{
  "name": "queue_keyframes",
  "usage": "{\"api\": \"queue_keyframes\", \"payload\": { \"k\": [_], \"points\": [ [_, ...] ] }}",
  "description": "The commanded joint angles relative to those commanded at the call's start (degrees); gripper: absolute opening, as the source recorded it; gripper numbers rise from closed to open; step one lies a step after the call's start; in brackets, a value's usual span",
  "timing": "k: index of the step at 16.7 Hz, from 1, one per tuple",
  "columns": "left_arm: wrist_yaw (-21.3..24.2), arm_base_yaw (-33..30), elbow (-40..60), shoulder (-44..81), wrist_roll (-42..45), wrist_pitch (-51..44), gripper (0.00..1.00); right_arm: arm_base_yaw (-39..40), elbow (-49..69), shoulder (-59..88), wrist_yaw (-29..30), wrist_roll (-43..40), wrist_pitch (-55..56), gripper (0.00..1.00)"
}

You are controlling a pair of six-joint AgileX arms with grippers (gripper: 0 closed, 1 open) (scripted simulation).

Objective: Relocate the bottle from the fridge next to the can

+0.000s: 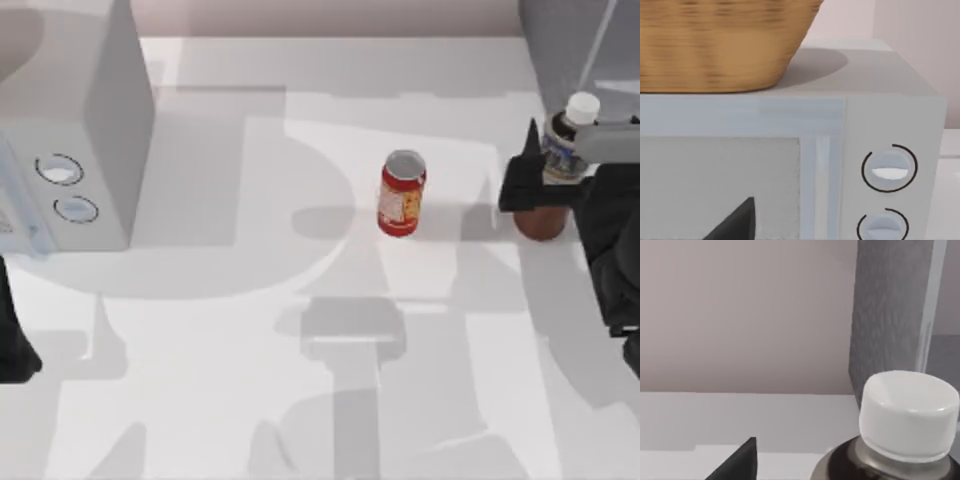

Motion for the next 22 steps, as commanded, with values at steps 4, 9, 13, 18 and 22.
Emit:
{"api": "queue_keyframes", "payload": {
  "k": [4, 9, 13, 18, 22],
  "points": [
    [0.0, 0.0, 0.0, 0.0, 0.0, 0.0, 1.0, -1.1, -1.5, -8.4, -1.6, -0.1, -5.3, 1.0],
    [0.0, 0.0, 0.0, 0.0, 0.0, 0.0, 1.0, -4.7, -6.6, -30.1, -5.9, -0.1, -20.3, 1.0],
    [0.0, 0.0, 0.0, 0.0, 0.0, 0.0, 1.0, -8.9, -12.6, -52.2, -10.3, 0.0, -36.7, 1.0],
    [0.0, 0.0, 0.0, 0.0, 0.0, 0.0, 1.0, -14.6, -20.3, -80.2, -15.8, 0.1, -58.0, 1.0],
    [0.0, 0.0, 0.0, 0.0, 0.0, 0.0, 1.0, -18.2, -25.1, -98.0, -19.6, 0.1, -71.8, 1.0]
  ]
}}
